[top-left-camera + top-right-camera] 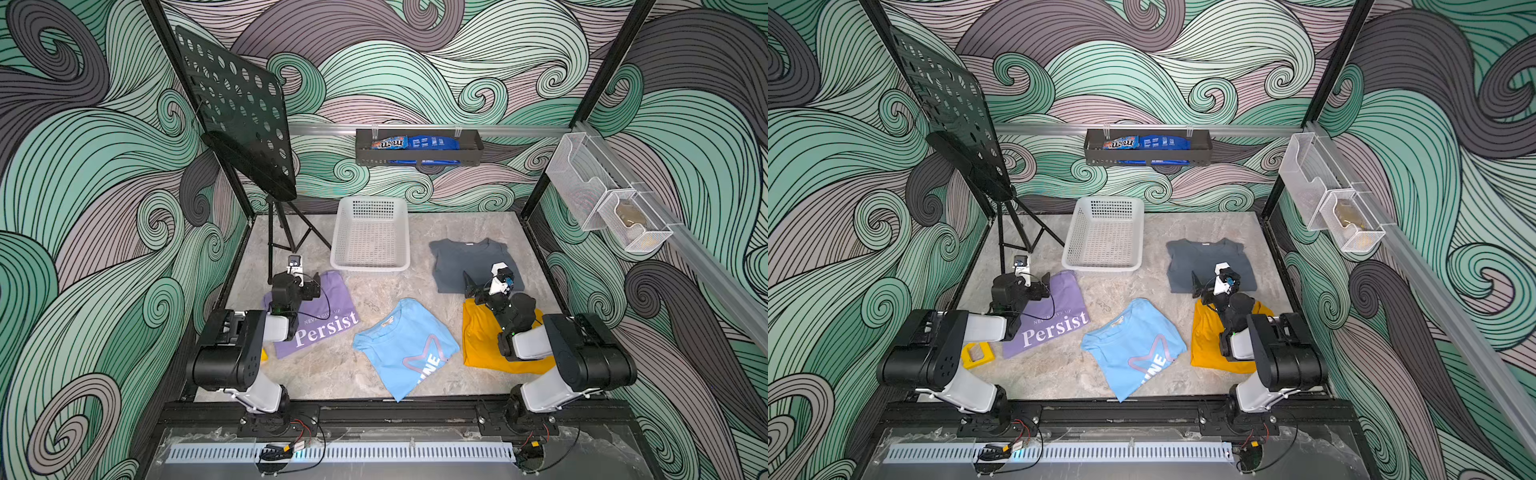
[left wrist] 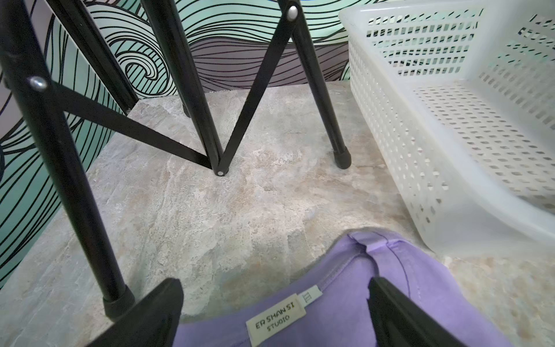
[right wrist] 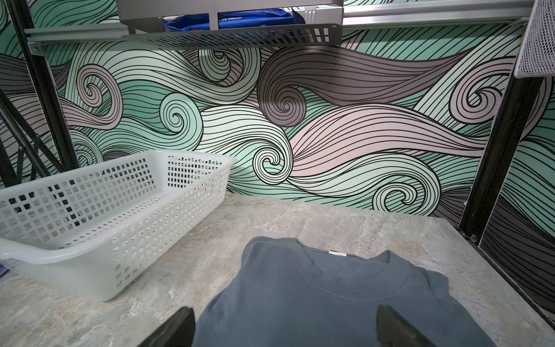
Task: Put the folded t-shirts into the basket
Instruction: Adjust the bin at the center of the board.
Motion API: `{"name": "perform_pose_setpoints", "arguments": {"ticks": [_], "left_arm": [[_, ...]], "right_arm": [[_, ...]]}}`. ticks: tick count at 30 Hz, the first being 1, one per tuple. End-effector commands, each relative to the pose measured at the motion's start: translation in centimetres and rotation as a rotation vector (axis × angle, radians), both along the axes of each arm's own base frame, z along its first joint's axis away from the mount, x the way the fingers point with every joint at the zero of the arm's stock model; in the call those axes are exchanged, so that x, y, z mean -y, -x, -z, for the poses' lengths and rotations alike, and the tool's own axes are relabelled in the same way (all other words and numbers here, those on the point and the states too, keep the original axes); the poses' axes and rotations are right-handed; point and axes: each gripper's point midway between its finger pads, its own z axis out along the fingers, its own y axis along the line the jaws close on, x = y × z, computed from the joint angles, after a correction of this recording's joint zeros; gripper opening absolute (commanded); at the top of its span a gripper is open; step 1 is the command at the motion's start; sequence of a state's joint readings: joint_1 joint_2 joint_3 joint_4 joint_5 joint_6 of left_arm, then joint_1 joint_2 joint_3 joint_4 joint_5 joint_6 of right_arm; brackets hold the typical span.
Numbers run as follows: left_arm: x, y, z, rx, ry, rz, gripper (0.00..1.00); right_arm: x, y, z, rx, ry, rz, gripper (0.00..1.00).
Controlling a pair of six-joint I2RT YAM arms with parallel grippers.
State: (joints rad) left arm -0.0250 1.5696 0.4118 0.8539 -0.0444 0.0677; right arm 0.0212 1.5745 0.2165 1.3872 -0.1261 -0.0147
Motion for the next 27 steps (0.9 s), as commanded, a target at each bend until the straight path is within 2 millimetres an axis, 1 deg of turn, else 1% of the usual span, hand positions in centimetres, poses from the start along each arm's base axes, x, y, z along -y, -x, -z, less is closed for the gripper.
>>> {"name": "perform_pose_setpoints", "arguments": {"ticks": [1, 15, 23, 25, 27], "left_arm": [[0.5, -0.3, -0.3, 0.017, -0.004, 0.020, 0.99], [0.4, -0.3, -0.2, 0.014, -0.003, 0.019, 0.99], [0.5, -0.3, -0.3, 0.018, -0.002, 0.020, 0.99], [0.5, 0.2, -0.9, 0.053, -0.001, 0.025, 0.99], [0.7, 1.1, -2.2, 0.089, 0.006, 0.036, 0.99]], "right_arm": [[0.1, 0.2, 0.0, 0.003, -0.008, -0.004, 0.99], [0.0, 0.2, 0.0, 0.005, -0.011, -0.007, 0.99], [0.0, 0.0, 0.1, 0.001, 0.005, 0.039, 0.99], [0.0, 0.1, -0.3, 0.013, 0.003, 0.033, 0.99], [-0.1, -0.1, -0.9, -0.001, -0.001, 0.019, 0.99]]}}
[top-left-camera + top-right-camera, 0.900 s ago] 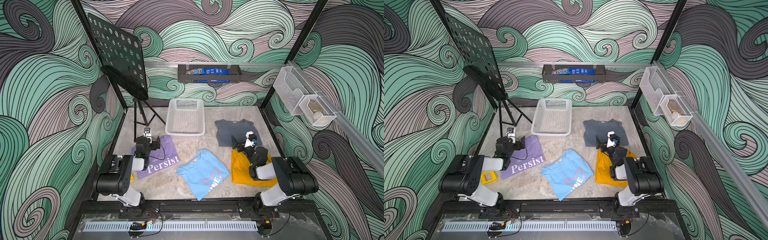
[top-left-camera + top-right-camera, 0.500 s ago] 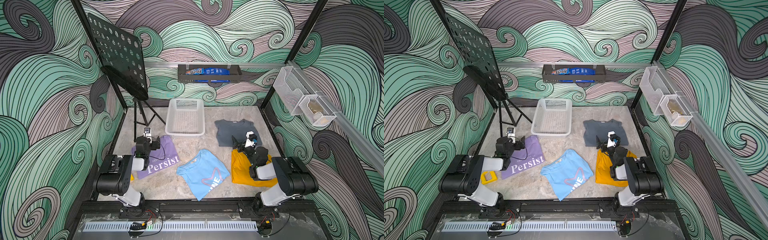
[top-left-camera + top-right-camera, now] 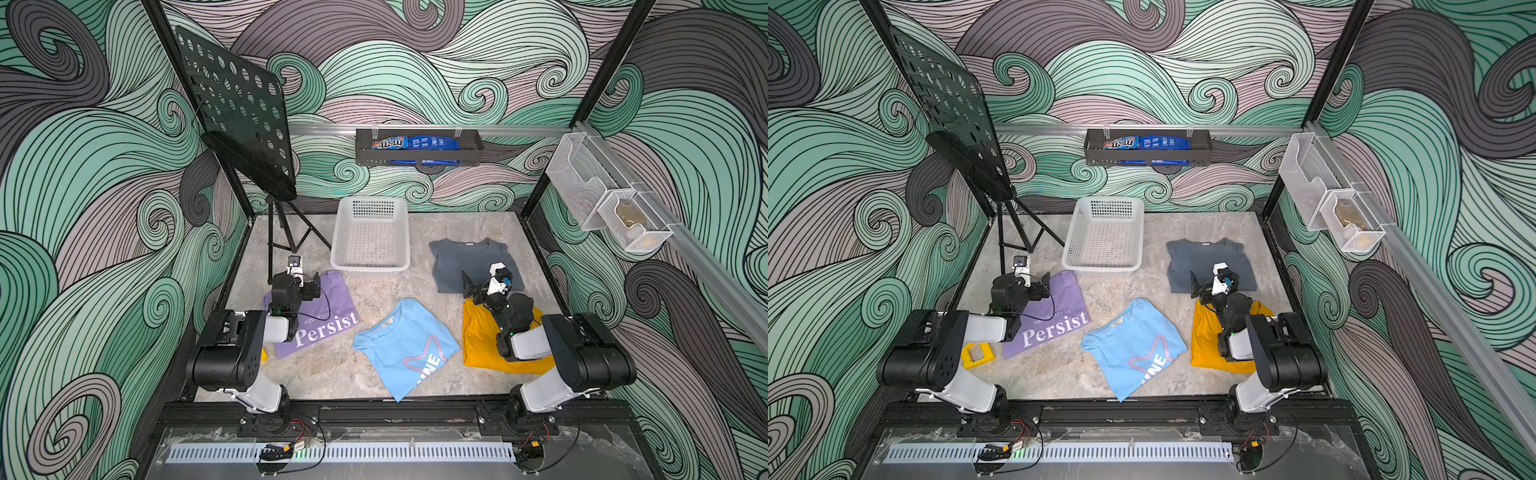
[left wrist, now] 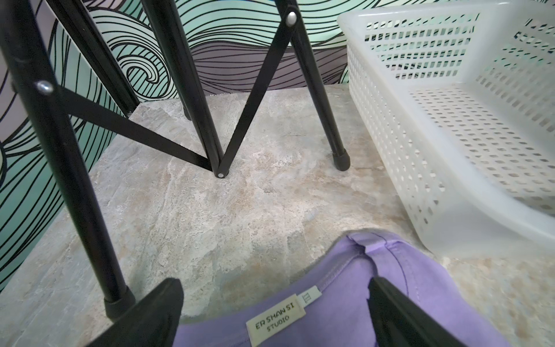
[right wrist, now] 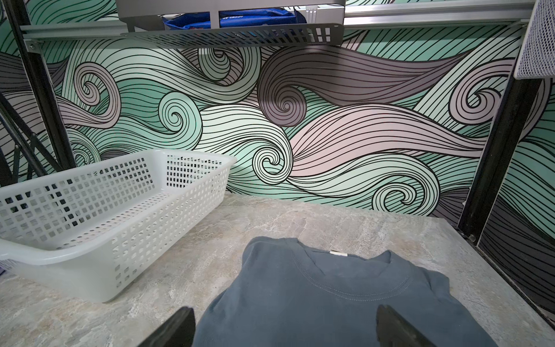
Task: Put the folded t-shirts into the basket
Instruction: Adjust the bin at the center of the board.
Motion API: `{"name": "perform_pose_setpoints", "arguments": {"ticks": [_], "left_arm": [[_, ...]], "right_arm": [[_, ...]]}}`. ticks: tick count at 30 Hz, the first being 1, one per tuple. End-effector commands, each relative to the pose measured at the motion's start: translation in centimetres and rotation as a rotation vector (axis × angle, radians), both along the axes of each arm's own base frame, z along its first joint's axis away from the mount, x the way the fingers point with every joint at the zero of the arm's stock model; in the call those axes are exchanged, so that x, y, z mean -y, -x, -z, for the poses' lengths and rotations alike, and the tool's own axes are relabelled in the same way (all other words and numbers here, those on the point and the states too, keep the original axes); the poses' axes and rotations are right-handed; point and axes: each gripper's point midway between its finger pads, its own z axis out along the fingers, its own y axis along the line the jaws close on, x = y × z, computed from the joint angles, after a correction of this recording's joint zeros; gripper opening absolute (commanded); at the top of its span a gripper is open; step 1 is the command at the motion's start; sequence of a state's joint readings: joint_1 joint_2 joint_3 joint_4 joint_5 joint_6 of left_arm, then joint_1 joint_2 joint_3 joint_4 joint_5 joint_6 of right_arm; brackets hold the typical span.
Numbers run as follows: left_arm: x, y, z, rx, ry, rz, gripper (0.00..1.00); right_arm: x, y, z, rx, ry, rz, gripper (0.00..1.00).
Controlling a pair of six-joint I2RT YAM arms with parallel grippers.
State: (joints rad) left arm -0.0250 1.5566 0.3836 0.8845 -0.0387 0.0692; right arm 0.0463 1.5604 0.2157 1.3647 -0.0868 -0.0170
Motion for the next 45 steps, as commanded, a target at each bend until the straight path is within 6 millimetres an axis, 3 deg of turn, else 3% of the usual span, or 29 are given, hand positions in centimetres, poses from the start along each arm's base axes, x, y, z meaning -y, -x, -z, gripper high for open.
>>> {"name": "perform_pose_setpoints", "arguments": {"ticks": [1, 3, 6, 10, 14, 20, 27, 31, 39, 45], "left_arm": [[0.5, 1.1, -2.6, 0.074, 0.008, 0.032, 0.99], [0.5, 1.8, -4.9, 0.083, -0.004, 0.042, 0.99], [1.3, 3.1, -6.2, -0.065, -0.036, 0.109, 0.99], [6.6, 6.5, -7.0, -0.218, -0.070, 0.491, 0.99], [9.5, 6.8, -7.6, -0.289, -0.058, 0.584, 0.98], [9.8, 2.1, -6.8, -0.441, -0.045, 0.475, 0.91], [10.1, -2.5, -4.1, -0.607, 0.009, 0.399, 0.80], [10.6, -4.5, -2.5, -0.648, 0.022, 0.383, 0.73], [12.0, -5.8, -0.5, -0.704, -0.050, 0.412, 0.46], [11.4, -5.6, 0.1, -0.743, -0.107, 0.409, 0.29]], "right_arm": [[0.1, -0.4, -2.2, 0.016, -0.004, -0.001, 0.99], [0.3, -1.2, -3.9, -0.011, -0.013, -0.001, 0.99], [0.1, -2.9, -6.7, -0.099, 0.003, -0.024, 0.99], [-0.7, -4.5, -9.7, -0.193, 0.048, -0.089, 0.99], [-5.0, -3.9, -9.8, -0.309, 0.088, -0.348, 0.99], [-9.8, -2.3, -6.6, -0.361, 0.138, -0.487, 0.98], [-10.7, -1.4, -3.1, -0.441, 0.131, -0.555, 0.98], [-10.8, -1.6, -2.1, -0.472, 0.127, -0.563, 0.98], [-10.7, -1.6, -1.7, -0.487, 0.139, -0.575, 0.98], [-10.2, -1.8, -1.2, -0.503, 0.147, -0.569, 0.98]]}}
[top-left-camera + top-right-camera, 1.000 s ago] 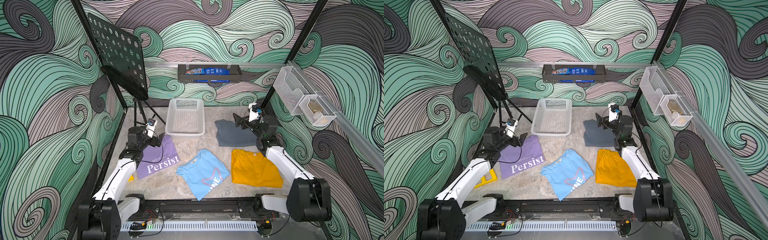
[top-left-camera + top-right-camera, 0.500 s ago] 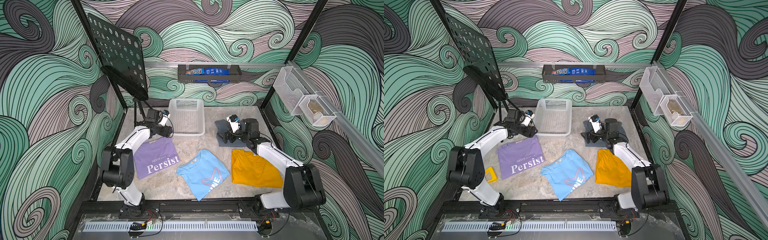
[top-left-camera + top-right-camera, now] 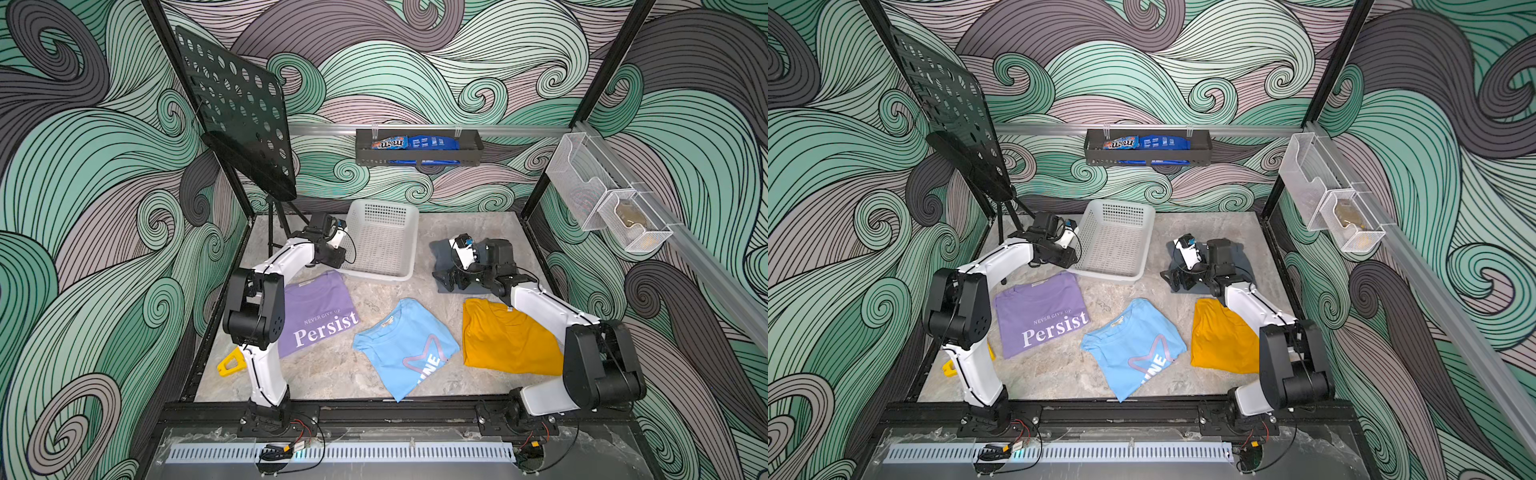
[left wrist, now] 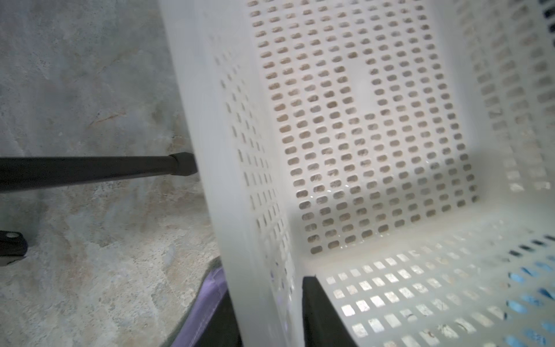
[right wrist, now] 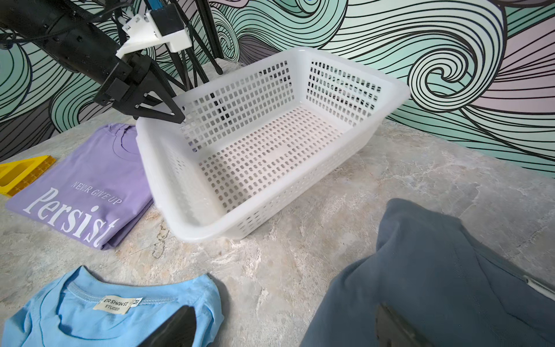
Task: Put the folded t-shirts into the basket
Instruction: Adjust the bin at the center of the board.
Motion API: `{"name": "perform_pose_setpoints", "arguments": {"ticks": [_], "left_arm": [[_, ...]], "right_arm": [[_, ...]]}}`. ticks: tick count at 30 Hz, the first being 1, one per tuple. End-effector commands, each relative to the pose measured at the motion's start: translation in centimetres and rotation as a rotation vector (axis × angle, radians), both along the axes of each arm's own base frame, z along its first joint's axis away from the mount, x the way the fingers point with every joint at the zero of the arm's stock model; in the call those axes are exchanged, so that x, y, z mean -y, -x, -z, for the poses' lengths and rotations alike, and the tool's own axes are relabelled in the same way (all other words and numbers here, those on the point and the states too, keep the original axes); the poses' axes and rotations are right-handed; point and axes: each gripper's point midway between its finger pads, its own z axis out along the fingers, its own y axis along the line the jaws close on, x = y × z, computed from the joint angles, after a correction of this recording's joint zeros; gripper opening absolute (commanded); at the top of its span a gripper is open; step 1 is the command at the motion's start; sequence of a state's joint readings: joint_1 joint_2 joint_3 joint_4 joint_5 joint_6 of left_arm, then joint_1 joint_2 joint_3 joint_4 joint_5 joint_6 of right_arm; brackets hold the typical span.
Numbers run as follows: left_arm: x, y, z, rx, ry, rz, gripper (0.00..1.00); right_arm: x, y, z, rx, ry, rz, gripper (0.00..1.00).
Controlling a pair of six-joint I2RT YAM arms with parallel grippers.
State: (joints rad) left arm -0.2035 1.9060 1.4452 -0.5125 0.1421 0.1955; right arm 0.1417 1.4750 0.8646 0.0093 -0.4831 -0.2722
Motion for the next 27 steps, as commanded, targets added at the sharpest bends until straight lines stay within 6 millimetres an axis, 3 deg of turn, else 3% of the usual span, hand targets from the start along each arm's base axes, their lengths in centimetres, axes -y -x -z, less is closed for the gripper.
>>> {"name": "perform_pose_setpoints", "arguments": {"ticks": [1, 9, 15, 21, 27], "left_arm": [[-0.2, 0.9, 0.9, -0.059, -0.048, 0.030, 0.28], [1.4, 0.7, 0.5, -0.063, 0.016, 0.017, 0.21], [-0.2, -1.6, -0.1, -0.008, -0.112, 0.074, 0.13], [-1.7, -2.5, 0.4, -0.039, -0.193, 0.214, 0.07], [-1.6, -2.7, 0.7, -0.113, -0.176, 0.377, 0.04]], "right_arm": [[0.1, -0.5, -0.3, 0.005, 0.006, -0.018, 0.97], [0.1, -0.6, 0.3, -0.013, 0.024, -0.028, 0.96], [0.1, -0.5, 0.4, -0.016, 0.031, -0.037, 0.96], [0.4, -0.6, 0.9, -0.031, 0.042, -0.041, 0.96], [0.4, -0.4, 1.2, -0.041, 0.055, -0.056, 0.95]]}}
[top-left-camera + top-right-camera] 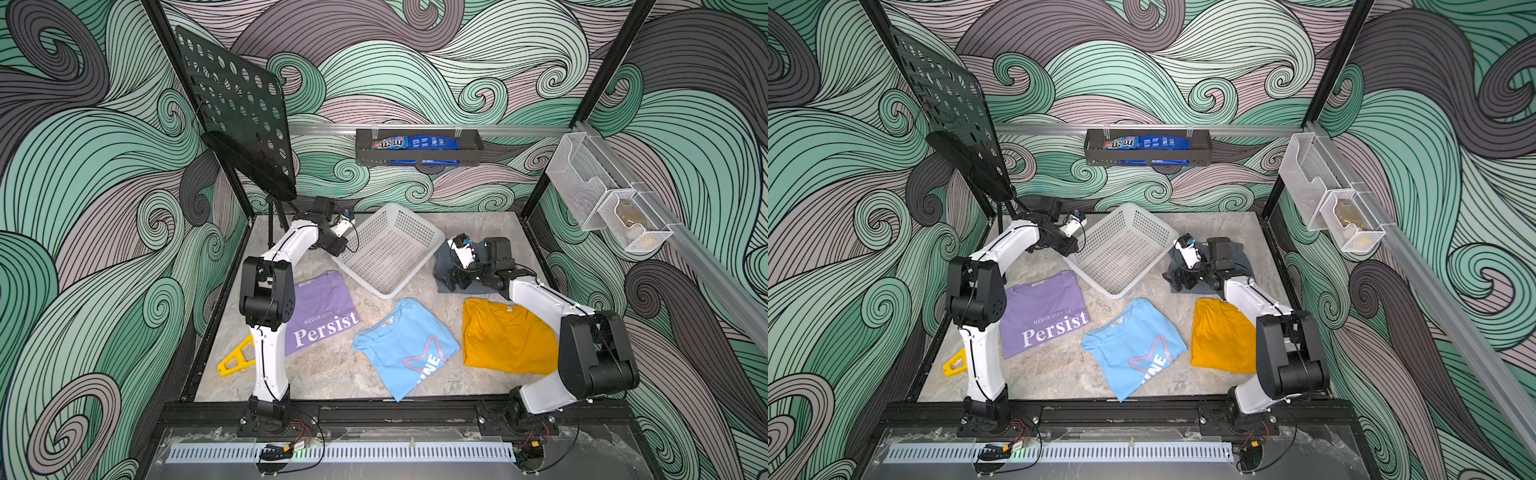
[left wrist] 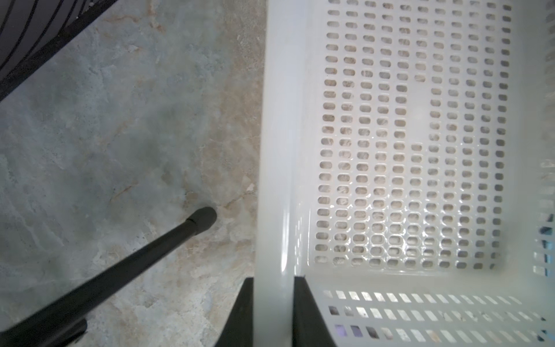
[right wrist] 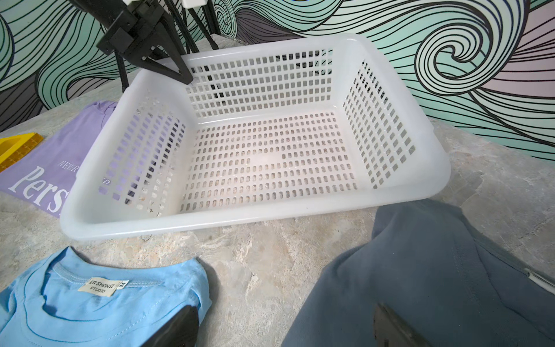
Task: Put the folded t-shirts into the basket
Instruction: Adjust the bin at the center of the board.
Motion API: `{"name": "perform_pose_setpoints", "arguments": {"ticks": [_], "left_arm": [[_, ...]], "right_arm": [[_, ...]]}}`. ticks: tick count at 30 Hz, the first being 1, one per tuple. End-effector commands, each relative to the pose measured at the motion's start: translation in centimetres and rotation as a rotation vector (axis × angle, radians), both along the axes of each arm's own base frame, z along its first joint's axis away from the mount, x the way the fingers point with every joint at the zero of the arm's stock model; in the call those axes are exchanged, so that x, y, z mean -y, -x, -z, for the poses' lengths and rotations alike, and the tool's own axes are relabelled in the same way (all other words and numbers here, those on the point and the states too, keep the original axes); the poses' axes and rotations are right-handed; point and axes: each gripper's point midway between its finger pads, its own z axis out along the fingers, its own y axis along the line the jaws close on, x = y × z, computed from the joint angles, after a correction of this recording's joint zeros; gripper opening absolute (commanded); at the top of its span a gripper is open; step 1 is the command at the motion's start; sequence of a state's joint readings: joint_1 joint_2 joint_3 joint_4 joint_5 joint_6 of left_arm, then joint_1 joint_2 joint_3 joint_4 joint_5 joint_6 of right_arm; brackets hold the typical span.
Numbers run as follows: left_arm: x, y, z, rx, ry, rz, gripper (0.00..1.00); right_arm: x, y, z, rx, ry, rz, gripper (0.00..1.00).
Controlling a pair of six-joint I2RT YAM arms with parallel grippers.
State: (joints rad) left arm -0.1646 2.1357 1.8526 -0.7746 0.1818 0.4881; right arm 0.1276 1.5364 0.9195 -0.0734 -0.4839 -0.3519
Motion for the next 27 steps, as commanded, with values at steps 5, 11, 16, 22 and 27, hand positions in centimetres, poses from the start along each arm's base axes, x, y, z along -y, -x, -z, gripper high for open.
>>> {"name": "perform_pose_setpoints", "arguments": {"ticks": [5, 11, 16, 22, 27], "left_arm": [[-0.8, 1.4, 1.8, -0.118, -0.112, 0.277, 0.03], [-1.5, 0.1, 2.0, -0.081, -0.175, 0.369, 0.04], [-0.9, -3.3, 1.3, 0.038, -0.200, 0.328, 0.10], [-0.3, -6.1, -0.9, 0.161, -0.209, 0.186, 0.41], [-0.1, -5.3, -3.6, 0.200, -0.162, 0.077, 0.51]], "right_arm": [[-0.2, 0.2, -0.1, -0.005, 0.006, -0.039, 0.95], [-0.6, 0.6, 0.1, -0.016, -0.001, -0.073, 0.95], [-0.9, 0.8, 0.5, -0.029, 0.004, -0.090, 0.95], [-1.8, 2.3, 0.9, -0.086, 0.025, -0.168, 0.93], [-4.0, 7.6, 4.1, -0.164, 0.200, -0.351, 0.85]]}}
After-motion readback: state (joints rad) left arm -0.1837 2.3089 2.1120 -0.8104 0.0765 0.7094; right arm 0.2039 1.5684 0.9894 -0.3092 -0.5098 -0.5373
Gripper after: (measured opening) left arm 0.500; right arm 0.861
